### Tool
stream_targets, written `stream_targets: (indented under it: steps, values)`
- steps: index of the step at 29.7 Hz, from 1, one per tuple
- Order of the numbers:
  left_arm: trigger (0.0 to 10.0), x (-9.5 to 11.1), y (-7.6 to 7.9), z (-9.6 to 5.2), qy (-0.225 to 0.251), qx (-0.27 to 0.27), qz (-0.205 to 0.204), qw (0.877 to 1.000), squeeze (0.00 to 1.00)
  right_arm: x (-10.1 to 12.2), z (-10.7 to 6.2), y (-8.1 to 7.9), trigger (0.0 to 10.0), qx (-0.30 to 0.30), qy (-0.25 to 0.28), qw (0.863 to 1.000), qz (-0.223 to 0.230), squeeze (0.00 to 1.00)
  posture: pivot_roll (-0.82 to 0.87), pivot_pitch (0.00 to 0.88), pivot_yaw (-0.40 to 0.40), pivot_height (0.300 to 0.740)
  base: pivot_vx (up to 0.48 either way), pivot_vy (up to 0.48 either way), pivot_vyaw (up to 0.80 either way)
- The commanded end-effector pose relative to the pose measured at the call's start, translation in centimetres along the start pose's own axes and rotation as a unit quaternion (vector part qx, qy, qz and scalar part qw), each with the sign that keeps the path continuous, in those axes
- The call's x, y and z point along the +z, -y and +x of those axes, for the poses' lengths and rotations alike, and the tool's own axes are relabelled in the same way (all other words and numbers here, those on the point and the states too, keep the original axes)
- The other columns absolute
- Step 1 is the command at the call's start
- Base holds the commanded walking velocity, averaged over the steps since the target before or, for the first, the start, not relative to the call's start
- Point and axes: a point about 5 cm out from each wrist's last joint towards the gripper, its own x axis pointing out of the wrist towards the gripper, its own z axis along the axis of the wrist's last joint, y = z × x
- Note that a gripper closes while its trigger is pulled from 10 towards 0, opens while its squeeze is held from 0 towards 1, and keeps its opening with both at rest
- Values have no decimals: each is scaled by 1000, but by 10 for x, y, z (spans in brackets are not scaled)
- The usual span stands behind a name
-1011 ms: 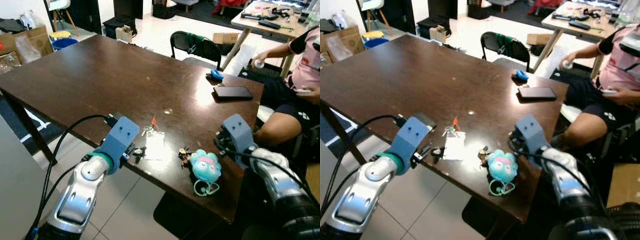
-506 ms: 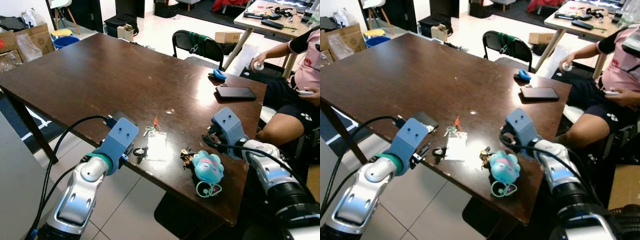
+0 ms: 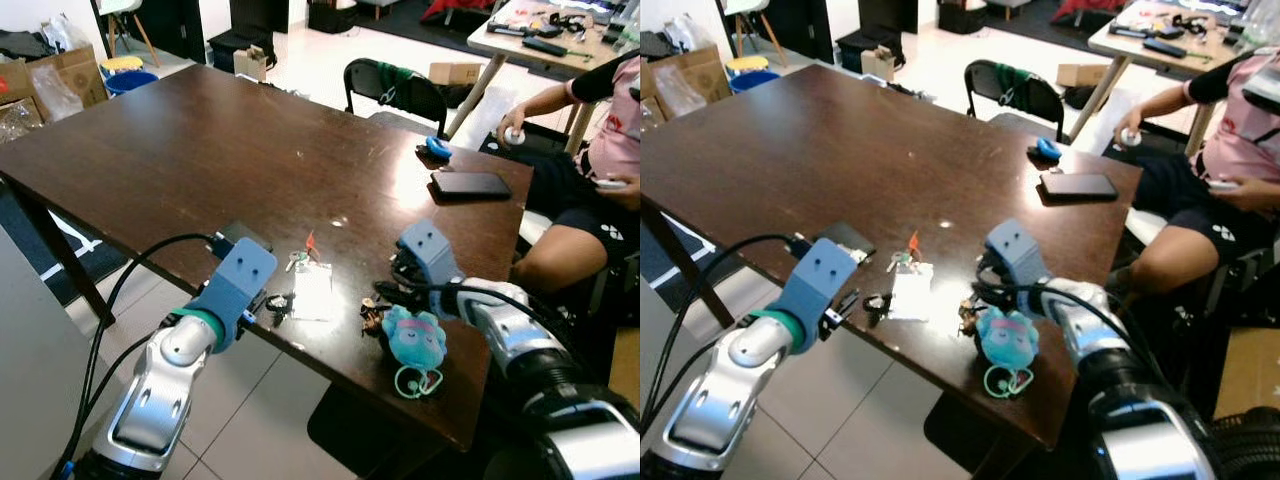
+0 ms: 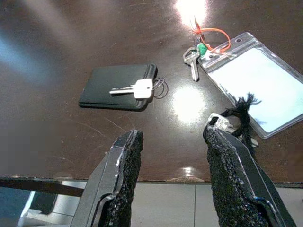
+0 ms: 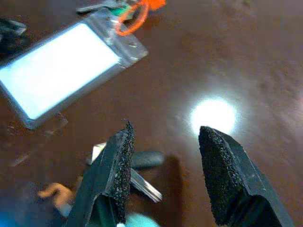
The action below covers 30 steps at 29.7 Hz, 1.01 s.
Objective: Hang keys on a hook
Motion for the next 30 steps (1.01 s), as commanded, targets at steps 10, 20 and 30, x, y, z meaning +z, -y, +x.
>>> stream_targets:
  steps: [10,20,30]
  values:
    - [10000,-6,4,-3,-10,-4,-5,1000,0,-8,-2,0,10000,43,-43,996,-61,0,80,145,35,740,0,0,0]
    - [10000,-5,8,-2,-8,-11,-5,1000,0,-24,-11,5,4000,30,-48,997,-51,0,74,129,43,740,0,0,0]
    - [10000,-6,8,-3,-8,-9,-5,1000,0,-6,-8,1,10000,42,33,998,-38,0,76,123,47,740,0,0,0]
